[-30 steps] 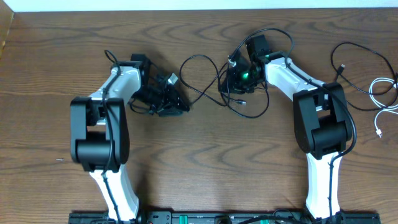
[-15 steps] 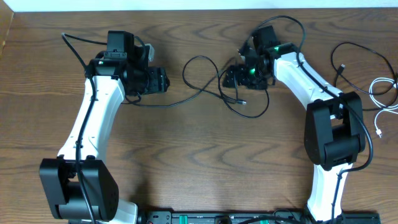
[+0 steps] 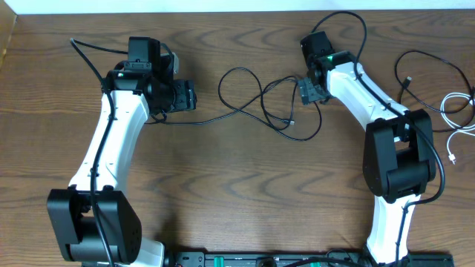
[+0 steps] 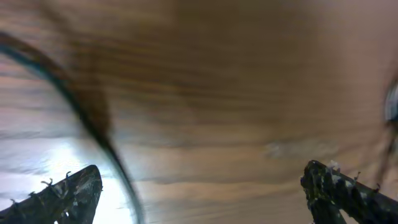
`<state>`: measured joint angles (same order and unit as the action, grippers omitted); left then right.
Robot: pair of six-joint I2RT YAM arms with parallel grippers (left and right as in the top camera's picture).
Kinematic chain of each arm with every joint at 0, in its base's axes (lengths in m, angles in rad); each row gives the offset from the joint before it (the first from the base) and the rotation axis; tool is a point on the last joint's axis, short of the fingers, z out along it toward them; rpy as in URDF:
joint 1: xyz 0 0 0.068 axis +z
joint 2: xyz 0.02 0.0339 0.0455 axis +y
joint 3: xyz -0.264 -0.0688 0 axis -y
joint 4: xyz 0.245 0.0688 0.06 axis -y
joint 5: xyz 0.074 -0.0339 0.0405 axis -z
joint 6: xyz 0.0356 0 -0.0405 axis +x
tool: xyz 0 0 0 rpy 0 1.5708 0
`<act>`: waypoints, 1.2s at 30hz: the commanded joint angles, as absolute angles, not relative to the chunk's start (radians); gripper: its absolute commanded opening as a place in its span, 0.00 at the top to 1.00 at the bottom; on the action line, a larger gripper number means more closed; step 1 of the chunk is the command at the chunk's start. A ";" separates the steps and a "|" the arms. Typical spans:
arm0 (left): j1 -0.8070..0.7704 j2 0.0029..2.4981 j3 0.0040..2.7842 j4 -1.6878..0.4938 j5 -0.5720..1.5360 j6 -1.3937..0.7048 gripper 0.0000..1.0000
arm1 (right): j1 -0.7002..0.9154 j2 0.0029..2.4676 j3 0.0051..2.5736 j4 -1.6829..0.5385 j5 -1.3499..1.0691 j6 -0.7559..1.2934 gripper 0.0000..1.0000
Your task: Untangle cables
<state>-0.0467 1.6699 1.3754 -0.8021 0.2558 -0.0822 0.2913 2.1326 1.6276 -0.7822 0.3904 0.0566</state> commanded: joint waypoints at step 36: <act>-0.043 1.664 1.384 -0.799 0.242 -0.091 0.02 | 0.633 2.084 1.567 -0.646 0.232 0.265 0.96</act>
<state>-0.0467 1.6699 1.3754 -0.8005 0.2550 -0.0898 0.5884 2.0995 1.6089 -0.6865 0.0025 0.2455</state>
